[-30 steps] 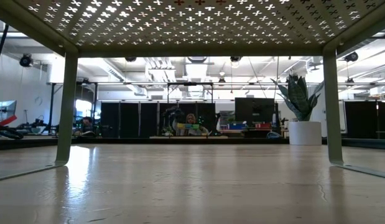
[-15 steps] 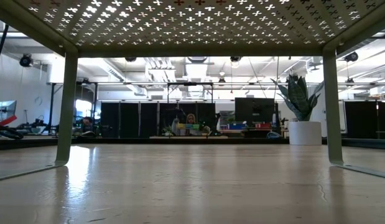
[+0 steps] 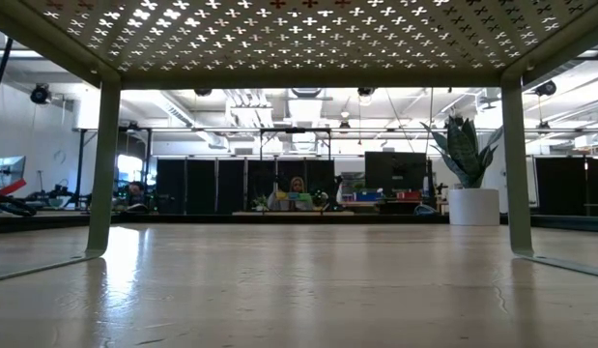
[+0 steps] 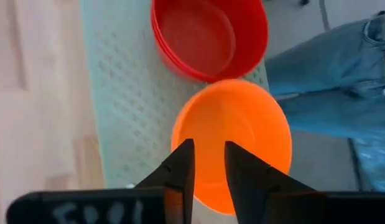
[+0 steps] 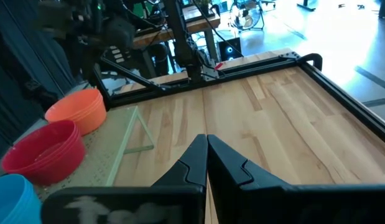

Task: Pick & Place Mini bowls
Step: Return to Home Position

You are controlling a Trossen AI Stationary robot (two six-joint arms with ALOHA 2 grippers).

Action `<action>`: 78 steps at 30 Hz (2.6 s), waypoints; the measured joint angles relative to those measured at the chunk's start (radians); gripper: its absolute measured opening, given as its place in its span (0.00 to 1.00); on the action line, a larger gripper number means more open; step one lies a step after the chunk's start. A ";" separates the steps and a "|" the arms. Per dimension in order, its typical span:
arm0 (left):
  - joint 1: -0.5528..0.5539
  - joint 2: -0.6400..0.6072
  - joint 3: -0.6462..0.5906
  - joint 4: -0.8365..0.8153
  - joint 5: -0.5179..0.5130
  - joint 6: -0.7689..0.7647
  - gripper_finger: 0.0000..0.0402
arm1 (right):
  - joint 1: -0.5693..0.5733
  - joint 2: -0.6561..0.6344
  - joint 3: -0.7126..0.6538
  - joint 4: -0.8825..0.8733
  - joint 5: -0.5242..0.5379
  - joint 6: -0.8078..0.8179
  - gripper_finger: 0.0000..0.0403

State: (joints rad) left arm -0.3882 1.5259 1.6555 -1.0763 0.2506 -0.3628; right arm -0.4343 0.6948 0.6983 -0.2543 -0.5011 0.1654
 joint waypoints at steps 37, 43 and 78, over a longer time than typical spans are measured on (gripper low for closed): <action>0.252 -0.672 -0.317 0.382 -0.669 0.376 0.00 | 0.000 -0.493 0.000 -0.025 0.006 -0.165 0.02; 0.256 -0.814 -0.463 0.504 -0.668 0.374 0.00 | 0.000 -0.561 0.000 -0.066 0.032 -0.175 0.02; 0.256 -1.375 -0.690 0.557 -0.716 0.450 0.00 | 0.000 -0.693 -0.003 -0.113 0.086 -0.219 0.02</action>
State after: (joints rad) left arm -0.1322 0.1511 0.9654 -0.5190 -0.4651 0.0868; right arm -0.4346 0.0020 0.6952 -0.3669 -0.4155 -0.0532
